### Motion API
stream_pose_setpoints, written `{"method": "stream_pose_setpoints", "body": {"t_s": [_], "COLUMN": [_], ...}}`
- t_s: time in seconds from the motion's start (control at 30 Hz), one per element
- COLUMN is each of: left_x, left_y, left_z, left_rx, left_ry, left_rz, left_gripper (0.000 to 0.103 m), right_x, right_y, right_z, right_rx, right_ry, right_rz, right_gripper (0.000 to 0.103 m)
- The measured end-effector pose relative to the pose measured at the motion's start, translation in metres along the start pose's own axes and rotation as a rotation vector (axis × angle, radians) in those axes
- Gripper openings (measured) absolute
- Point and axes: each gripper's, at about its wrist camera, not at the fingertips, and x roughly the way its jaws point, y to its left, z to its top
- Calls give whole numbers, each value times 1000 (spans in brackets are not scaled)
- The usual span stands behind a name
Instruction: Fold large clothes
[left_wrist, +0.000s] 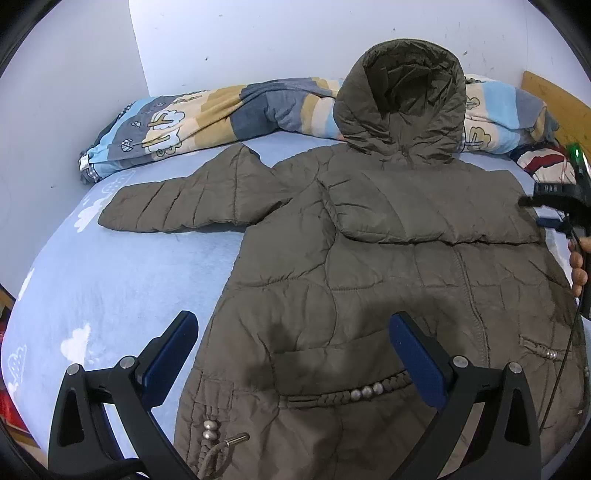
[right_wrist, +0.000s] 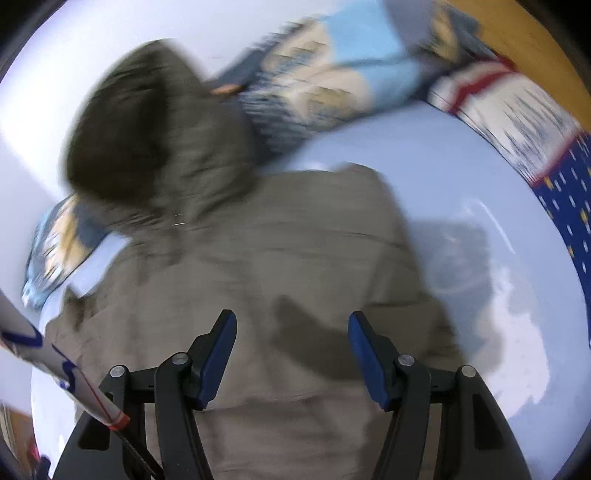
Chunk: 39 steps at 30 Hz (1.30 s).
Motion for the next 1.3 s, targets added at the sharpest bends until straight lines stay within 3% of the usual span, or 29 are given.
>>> {"method": "stream_pose_setpoints", "body": {"t_s": [0.2, 0.33, 0.47, 0.57, 0.77, 0.87, 0.93, 1.0, 1.07, 1.17, 1.3], "left_x": [5, 7, 7, 6, 7, 6, 6, 6, 6, 2, -3], "left_y": [-3, -2, -2, -1, 3, 4, 5, 5, 7, 9, 13], "left_z": [-1, -2, -2, -2, -1, -1, -1, -1, -1, 0, 0], "left_rx": [14, 10, 9, 5, -5, -4, -6, -11, -17, -22, -33], "left_ry": [8, 16, 15, 14, 16, 17, 17, 20, 24, 17, 11], "left_rz": [9, 10, 10, 10, 12, 10, 8, 6, 2, -1, -6], "left_gripper": [103, 103, 103, 103, 103, 103, 103, 103, 103, 103, 103], "right_x": [33, 32, 10, -2, 10, 27, 47, 64, 69, 55, 6], "right_y": [-58, -64, -24, 17, 118, 155, 173, 181, 183, 177, 163], "right_z": [-6, -2, 2, -3, -31, -51, -65, -78, -81, -75, -80], "right_rx": [86, 116, 1, -70, -240, -304, -359, -418, -439, -407, -407], "right_ry": [66, 69, -21, -66, -4, 38, 78, 106, 113, 142, 114], "right_rz": [-73, -94, -161, -84, 90, 104, 68, -2, -18, 24, 96], "right_gripper": [67, 67, 68, 69, 68, 68, 68, 70, 71, 71, 71]}}
